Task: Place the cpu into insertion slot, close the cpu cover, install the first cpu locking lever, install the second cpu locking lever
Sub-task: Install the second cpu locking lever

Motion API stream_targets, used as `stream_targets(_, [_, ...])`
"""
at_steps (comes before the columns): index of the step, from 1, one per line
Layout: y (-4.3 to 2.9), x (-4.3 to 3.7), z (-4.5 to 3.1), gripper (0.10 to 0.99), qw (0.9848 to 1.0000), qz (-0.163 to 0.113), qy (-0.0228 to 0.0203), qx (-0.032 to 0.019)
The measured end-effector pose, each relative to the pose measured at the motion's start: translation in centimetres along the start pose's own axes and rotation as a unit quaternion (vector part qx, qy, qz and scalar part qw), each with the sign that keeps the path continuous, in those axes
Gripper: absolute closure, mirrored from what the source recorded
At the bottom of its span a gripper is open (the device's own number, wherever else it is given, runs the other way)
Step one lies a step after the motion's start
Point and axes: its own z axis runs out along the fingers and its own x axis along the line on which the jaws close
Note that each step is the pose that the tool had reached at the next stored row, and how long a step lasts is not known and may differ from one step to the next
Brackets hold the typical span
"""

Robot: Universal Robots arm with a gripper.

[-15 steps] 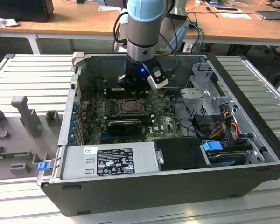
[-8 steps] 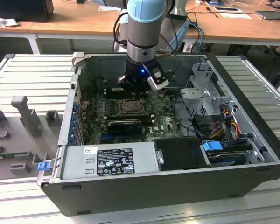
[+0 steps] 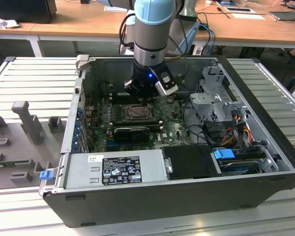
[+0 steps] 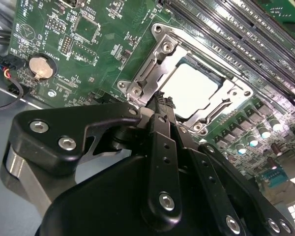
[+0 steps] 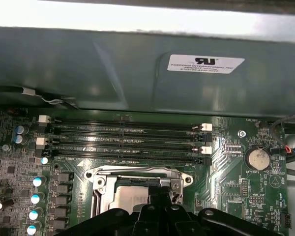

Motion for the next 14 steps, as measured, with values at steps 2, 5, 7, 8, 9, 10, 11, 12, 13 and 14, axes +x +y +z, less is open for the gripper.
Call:
stream_targets(2, [-0.09, 0.01, -0.01, 0.98, 1.0, 0.0, 0.0, 0.0])
stream_targets(5, [-0.14, 0.01, -0.02, 0.98, 1.0, 0.0, 0.0, -0.0001])
stream_targets(7, [-0.17, 0.01, -0.02, 0.98, 1.0, 0.0, 0.0, 0.0])
stream_targets(8, [-0.18, 0.01, -0.02, 0.98, 1.0, 0.0, 0.0, 0.0])
stream_targets(9, [-0.18, 0.01, -0.03, 0.98, 1.0, 0.0, 0.0, 0.0])
stream_targets(10, [-0.2, 0.01, -0.03, 0.98, 1.0, 0.0, 0.0, 0.0])
stream_targets(11, [-0.23, 0.01, -0.04, 0.98, 1.0, 0.0, 0.0, 0.0])
stream_targets(12, [-0.25, 0.01, -0.04, 0.98, 1.0, 0.0, 0.0, 0.0])
stream_targets(13, [-0.28, 0.01, -0.04, 0.98, 1.0, 0.0, 0.0, 0.0])
stream_targets(14, [-0.32, 0.01, -0.05, 0.98, 1.0, 0.0, 0.0, 0.0])
